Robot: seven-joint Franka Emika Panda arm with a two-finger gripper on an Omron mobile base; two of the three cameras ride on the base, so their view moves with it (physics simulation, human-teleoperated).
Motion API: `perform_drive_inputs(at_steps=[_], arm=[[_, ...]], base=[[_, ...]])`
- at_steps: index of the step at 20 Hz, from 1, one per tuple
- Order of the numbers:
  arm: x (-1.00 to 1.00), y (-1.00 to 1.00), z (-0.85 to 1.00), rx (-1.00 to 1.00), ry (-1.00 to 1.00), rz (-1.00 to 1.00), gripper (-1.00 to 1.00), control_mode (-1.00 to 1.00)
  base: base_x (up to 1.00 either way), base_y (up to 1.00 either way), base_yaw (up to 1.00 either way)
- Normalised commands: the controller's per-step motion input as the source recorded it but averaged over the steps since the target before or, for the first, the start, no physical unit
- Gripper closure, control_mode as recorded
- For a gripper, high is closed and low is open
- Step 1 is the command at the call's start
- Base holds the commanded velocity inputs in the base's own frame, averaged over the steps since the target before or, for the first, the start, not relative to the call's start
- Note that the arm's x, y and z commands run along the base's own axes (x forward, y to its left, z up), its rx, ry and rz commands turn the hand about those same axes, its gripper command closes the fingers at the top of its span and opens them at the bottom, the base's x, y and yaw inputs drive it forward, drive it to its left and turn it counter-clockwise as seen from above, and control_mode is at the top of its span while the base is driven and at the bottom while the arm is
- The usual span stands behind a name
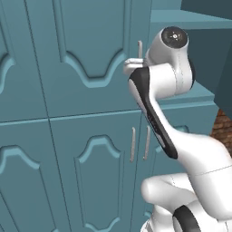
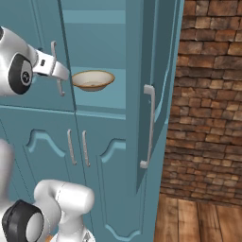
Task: Retrieve the bowl from the cabinet, then place the raw meat into the bowl to avoid contamination.
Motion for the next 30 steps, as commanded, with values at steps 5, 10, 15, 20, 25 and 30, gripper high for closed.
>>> perform_drive_inputs(at_steps=[5,10,15,20,25,30], arm=[[0.39,0.05,-0.14,-0.04,-0.01,0.0,-1.0,-1.0],[0.45,0.04,-0.11,-0.02,-0.01,0.0,-1.0,-1.0],[0.47,0.0,-0.09,-0.02,0.0,0.0,-1.0,-1.0],[0.37,0.01,-0.08,-0.01,0.0,0.0,-1.0,-1.0],[0.25,0.13,-0.08,-0.01,0.0,0.0,1.0,-1.0],[0.15,0.16,-0.06,0.0,0.0,0.0,1.0,-1.0]], base=[[0.0,0.0,0.0],[0.0,0.0,0.0],[0.0,0.0,0.0],[0.0,0.0,0.0],[0.0,0.0,0.0],[0.0,0.0,0.0]])
